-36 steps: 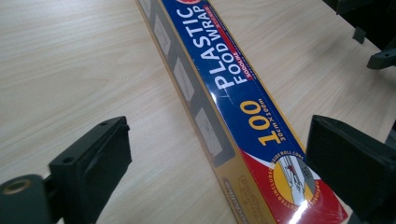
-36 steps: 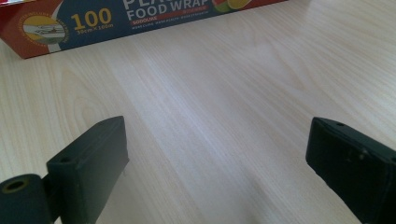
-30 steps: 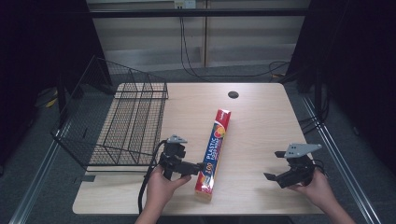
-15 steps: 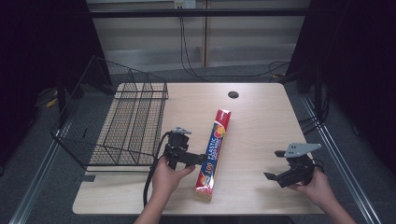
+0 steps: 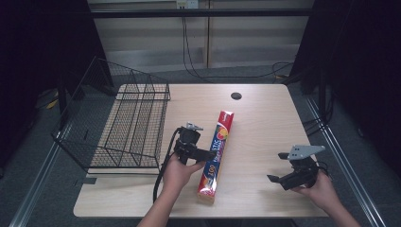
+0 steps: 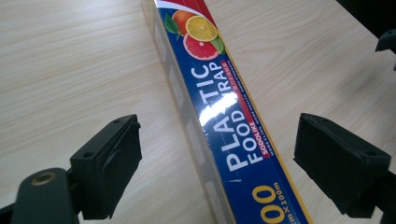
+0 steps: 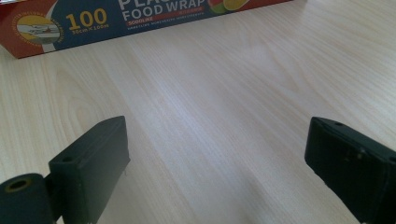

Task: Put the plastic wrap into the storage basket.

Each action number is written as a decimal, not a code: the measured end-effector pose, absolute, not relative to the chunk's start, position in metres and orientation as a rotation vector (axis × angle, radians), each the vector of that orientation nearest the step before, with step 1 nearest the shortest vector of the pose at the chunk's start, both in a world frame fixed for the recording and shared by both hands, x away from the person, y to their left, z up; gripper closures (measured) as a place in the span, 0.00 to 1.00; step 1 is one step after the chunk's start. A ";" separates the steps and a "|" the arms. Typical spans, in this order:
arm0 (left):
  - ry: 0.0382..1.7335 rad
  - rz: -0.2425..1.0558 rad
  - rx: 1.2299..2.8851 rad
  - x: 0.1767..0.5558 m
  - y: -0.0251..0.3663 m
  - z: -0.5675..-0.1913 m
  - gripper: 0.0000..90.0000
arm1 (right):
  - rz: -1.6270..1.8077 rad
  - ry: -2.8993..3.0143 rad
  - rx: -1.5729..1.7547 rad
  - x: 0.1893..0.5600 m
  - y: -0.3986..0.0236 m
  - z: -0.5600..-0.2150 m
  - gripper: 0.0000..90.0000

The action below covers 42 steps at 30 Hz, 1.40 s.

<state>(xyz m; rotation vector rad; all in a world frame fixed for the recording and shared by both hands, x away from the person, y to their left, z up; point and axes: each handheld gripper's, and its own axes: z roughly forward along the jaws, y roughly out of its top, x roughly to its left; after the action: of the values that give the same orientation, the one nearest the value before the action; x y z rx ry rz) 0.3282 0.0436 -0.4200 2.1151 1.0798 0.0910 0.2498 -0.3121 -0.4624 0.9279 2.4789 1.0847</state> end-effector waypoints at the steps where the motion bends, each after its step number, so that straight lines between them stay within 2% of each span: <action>1: 1.091 0.084 2.103 0.329 0.042 -0.421 0.17 | 1.084 2.478 0.931 0.250 -0.312 -0.462 0.07; 8: 1.107 0.025 2.101 0.338 0.035 -0.424 0.19 | 1.078 2.483 0.921 0.250 -0.311 -0.463 0.07; 23: 1.160 0.026 2.133 0.347 0.013 -0.434 0.15 | 1.074 2.485 0.923 0.250 -0.310 -0.463 0.07; 28: 1.187 0.070 2.146 0.349 0.007 -0.439 0.14 | 1.079 2.485 0.911 0.250 -0.310 -0.463 0.07; 42: 1.208 0.055 2.189 0.356 -0.006 -0.448 0.12 | 1.070 2.485 0.915 0.249 -0.310 -0.462 0.07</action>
<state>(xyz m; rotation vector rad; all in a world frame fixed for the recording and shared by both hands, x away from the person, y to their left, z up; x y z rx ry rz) 0.3564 -0.0057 -0.4483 2.1890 1.2085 0.0553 0.2495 -0.3100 -0.4624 0.9150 2.4845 1.0705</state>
